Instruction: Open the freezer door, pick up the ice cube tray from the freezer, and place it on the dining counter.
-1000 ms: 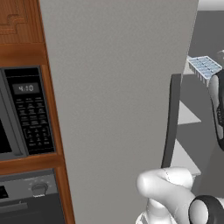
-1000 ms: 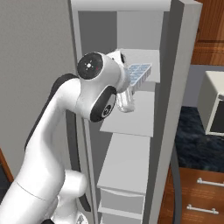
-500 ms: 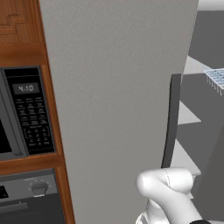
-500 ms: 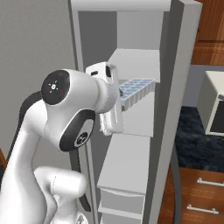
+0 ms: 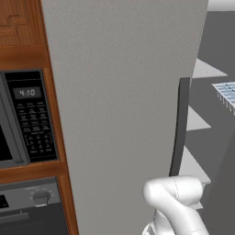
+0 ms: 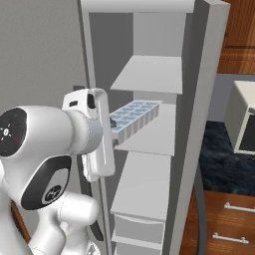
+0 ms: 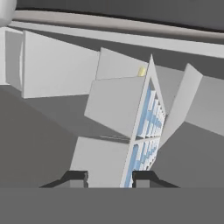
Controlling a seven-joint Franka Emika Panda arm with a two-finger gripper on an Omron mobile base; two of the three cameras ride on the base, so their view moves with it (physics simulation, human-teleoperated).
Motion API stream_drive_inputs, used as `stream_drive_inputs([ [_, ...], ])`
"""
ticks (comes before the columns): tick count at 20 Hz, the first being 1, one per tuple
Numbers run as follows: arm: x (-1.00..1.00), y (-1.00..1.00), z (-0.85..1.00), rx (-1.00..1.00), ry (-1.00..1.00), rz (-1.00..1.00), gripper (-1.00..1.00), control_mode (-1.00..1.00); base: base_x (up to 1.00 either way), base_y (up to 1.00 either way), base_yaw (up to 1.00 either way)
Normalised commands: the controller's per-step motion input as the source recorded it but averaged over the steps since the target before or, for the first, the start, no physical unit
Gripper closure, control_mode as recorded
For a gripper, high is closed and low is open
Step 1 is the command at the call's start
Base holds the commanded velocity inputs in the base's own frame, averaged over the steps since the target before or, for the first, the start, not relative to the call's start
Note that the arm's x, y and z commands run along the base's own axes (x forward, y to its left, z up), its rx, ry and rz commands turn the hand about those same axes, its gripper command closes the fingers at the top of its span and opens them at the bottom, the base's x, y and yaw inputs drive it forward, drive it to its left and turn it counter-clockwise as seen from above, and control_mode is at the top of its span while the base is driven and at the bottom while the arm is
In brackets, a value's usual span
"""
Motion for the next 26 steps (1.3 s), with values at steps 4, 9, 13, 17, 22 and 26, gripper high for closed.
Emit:
stream_drive_inputs([
  [4, -0.24, 0.09, 0.0, -0.01, 0.0, -0.02, 1.0, -1.0, 0.0, 0.0, 0.0],
  [9, 0.0, 0.0, 0.0, 0.0, 0.01, 0.0, 1.0, 1.0, -0.21, 0.0, 0.0],
  [13, 0.0, 0.0, 0.0, 0.0, 0.0, 0.0, 1.0, 1.0, -0.97, 0.13, 0.0],
  [17, 0.0, 0.0, 0.0, 0.0, 0.0, 0.0, 1.0, 1.0, -0.99, 0.32, 0.0],
  [22, 0.0, 0.0, 0.0, 0.0, 0.0, 0.0, 1.0, 1.0, -0.88, 0.6, 0.05],
  [26, 0.0, 0.0, 0.0, 0.0, 0.0, 0.0, 1.0, 1.0, -0.85, 0.56, 0.08],
])
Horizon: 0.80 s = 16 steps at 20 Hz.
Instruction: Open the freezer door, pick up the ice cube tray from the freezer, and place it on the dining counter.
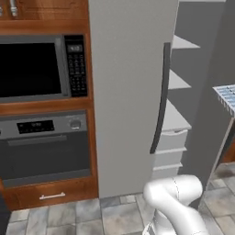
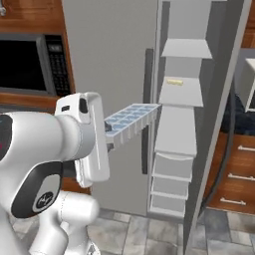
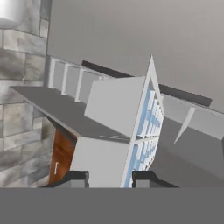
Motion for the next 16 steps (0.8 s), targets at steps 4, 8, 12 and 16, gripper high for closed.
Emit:
stream_drive_inputs([
  [4, 0.0, 0.0, 0.0, 0.0, 0.0, 0.0, 1.0, 1.0, -0.75, 0.48, -0.34],
  [8, 0.0, 0.0, 0.0, 0.0, 0.0, 0.0, 1.0, 1.0, -0.67, 0.54, -0.56],
  [12, 0.0, 0.0, 0.0, 0.0, 0.0, 0.0, 1.0, 1.0, -0.59, 0.49, -0.59],
  [16, 0.0, 0.0, 0.0, 0.0, 0.0, 0.0, 1.0, 1.0, -0.43, 0.36, -0.61],
])
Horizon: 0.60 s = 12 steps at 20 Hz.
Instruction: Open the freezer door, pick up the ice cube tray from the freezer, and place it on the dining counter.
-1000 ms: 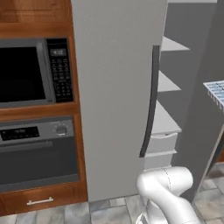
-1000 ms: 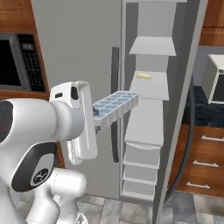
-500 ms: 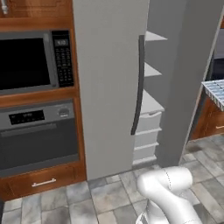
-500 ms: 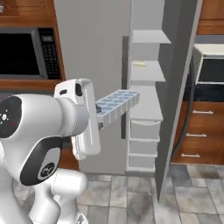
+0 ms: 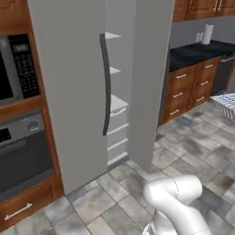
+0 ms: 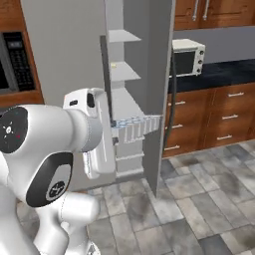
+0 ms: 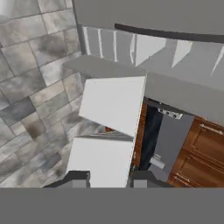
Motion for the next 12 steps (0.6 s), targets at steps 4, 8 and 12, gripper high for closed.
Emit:
stream_drive_inputs([
  [4, 0.0, 0.0, 0.0, 0.0, 0.0, 0.0, 1.0, 1.0, -0.18, 0.32, -0.64],
  [8, 0.0, 0.0, 0.0, 0.0, 0.0, 0.0, 1.0, 1.0, -0.23, 0.21, -0.62],
  [12, 0.0, 0.0, 0.0, 0.0, 0.0, 0.0, 1.0, 1.0, -0.19, 0.07, -0.6],
])
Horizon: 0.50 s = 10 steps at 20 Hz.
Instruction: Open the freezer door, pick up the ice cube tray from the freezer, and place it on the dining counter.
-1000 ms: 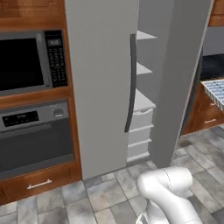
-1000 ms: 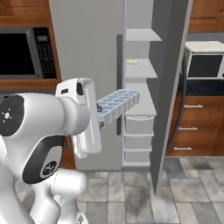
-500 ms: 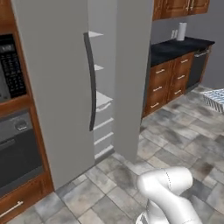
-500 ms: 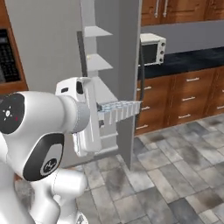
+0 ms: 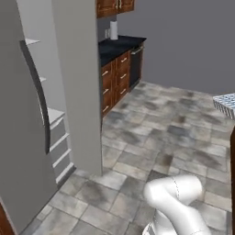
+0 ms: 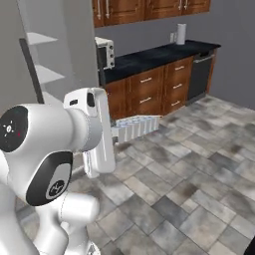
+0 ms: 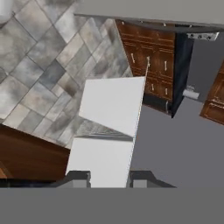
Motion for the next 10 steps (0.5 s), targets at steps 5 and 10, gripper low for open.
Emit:
stream_drive_inputs([
  [5, 0.0, 0.0, 0.0, 0.0, 0.0, 0.0, 1.0, 1.0, -0.01, 0.08, -0.58],
  [10, 0.0, 0.0, 0.0, 0.0, 0.0, 0.0, 1.0, 1.0, 0.04, 0.23, -0.56],
])
